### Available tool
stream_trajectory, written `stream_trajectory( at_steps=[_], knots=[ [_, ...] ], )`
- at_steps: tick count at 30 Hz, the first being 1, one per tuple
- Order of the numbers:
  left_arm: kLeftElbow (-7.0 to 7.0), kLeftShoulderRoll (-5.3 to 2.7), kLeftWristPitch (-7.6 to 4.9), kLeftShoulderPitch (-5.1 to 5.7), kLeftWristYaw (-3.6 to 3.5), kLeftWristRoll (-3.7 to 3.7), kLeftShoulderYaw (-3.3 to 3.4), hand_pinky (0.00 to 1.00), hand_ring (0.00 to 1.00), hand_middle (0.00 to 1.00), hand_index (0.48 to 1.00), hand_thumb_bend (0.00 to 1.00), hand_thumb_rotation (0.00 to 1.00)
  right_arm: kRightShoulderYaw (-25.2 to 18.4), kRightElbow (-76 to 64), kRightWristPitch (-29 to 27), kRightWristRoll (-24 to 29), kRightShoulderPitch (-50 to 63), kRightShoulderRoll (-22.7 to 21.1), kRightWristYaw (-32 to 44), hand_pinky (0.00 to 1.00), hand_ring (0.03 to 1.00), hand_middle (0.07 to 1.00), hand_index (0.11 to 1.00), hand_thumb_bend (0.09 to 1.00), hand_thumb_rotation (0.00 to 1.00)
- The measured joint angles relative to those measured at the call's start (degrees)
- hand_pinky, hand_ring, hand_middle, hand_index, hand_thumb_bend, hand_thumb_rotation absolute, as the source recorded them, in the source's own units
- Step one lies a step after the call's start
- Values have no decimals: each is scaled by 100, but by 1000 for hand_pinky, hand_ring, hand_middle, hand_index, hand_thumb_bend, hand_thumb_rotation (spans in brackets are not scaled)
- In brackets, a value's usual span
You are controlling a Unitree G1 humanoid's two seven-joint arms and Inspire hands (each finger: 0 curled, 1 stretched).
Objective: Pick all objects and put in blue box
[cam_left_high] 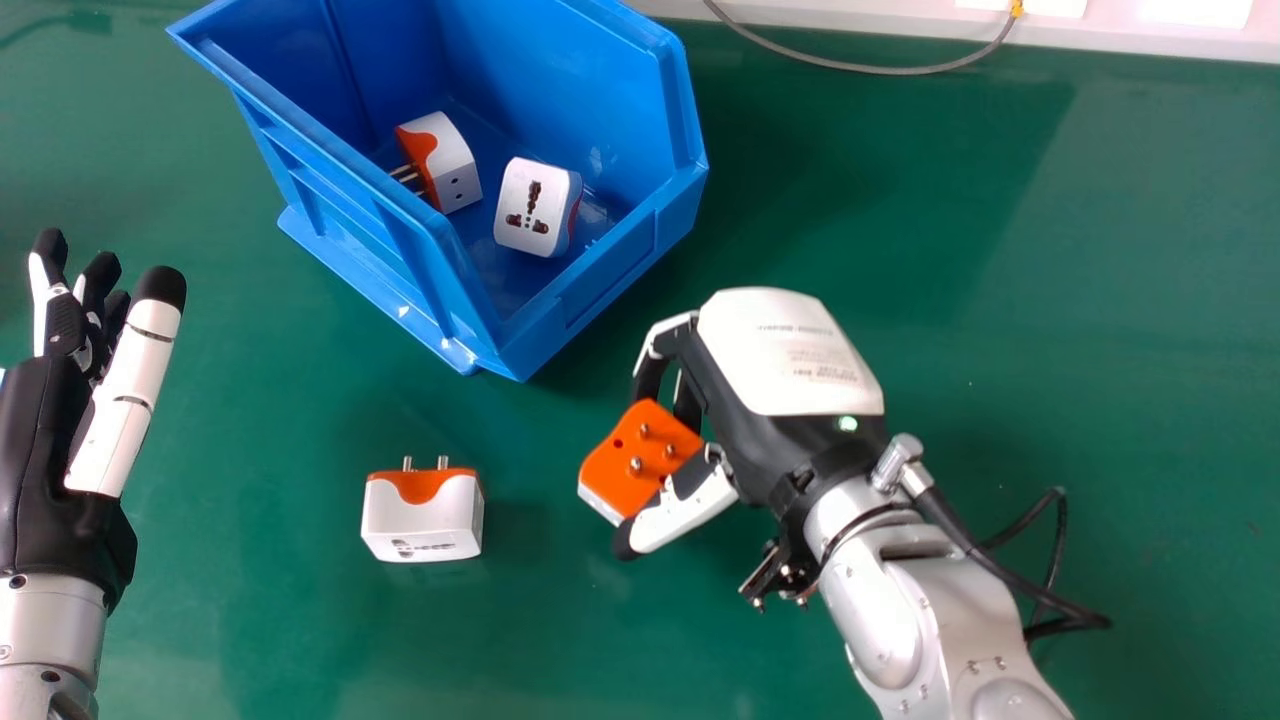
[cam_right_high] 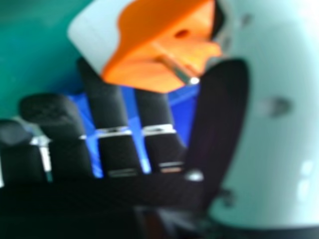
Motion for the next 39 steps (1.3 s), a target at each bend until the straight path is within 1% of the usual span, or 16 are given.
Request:
stream_trajectory(
  at_steps=[4, 7, 8, 10, 11, 13, 14, 17, 22, 23, 24, 29, 34, 39],
  knots=[
    [-2, -2, 26, -3, 8, -1, -2, 1000, 1000, 1000, 1000, 555, 737, -116, -329, 21, -20, 46, -66, 149, 93, 148, 411, 482, 521, 23],
    [-4, -8, 59, -4, 22, -1, -6, 1000, 1000, 1000, 1000, 555, 737, -192, -700, 18, -106, 82, -149, 235, 93, 148, 411, 482, 521, 23],
    [-4, -8, 60, -5, 26, 3, -9, 1000, 1000, 1000, 1000, 557, 737, -200, -789, 11, -160, 84, -170, 251, 106, 164, 408, 491, 519, 18],
    [-4, -7, 61, -8, 39, 23, -14, 1000, 1000, 1000, 1000, 557, 737, -266, -994, -15, -190, 99, -215, 341, 106, 164, 408, 491, 519, 18],
    [-3, -7, 61, -8, 50, 32, -14, 1000, 1000, 1000, 1000, 559, 737, -312, -1091, -19, -191, 102, -232, 376, 117, 195, 414, 499, 515, 14],
    [5, -7, 58, -12, 56, 35, -13, 1000, 1000, 1000, 1000, 559, 737, -412, -1231, -38, -190, 103, -243, 443, 117, 195, 414, 499, 515, 14],
    [20, -7, 56, -18, 56, 35, -13, 1000, 1000, 1000, 1000, 560, 737, -450, -1295, -52, -187, 103, -249, 487, 120, 222, 416, 503, 513, 11],
    [84, -7, 50, -55, 47, 31, -13, 1000, 1000, 1000, 1000, 561, 737, -551, -1409, -149, -163, 102, -251, 551, 122, 243, 418, 507, 511, 9],
    [150, -7, 46, -66, 12, 28, -12, 1000, 1000, 1000, 1000, 562, 737, -778, -1615, -365, -1, 41, -241, 573, 114, 282, 423, 512, 507, 4],
    [152, -7, 46, -66, 1, 28, -12, 1000, 1000, 1000, 1000, 562, 737, -812, -1619, -388, 4, 5, -234, 570, 114, 282, 423, 512, 507, 4],
    [152, -7, 46, -66, -4, 29, -12, 1000, 1000, 1000, 1000, 563, 737, -854, -1619, -410, 12, -41, -224, 569, 106, 304, 438, 505, 508, 3],
    [153, -3, 46, -69, -7, 43, -12, 1000, 1000, 1000, 1000, 571, 738, -1035, -1609, -511, 58, -343, -137, 554, 90, 344, 466, 491, 512, 1],
    [152, -1, 48, -71, -11, 53, -14, 1000, 1000, 1000, 1000, 573, 738, -1129, -1426, -638, 271, -709, -59, 529, 82, 361, 471, 490, 513, 1],
    [142, -1, 48, -65, -14, 73, -19, 1000, 1000, 1000, 1000, 571, 737, -1181, -1170, -638, 298, -1046, 6, 528, 68, 380, 478, 491, 514, 0]
  ],
)
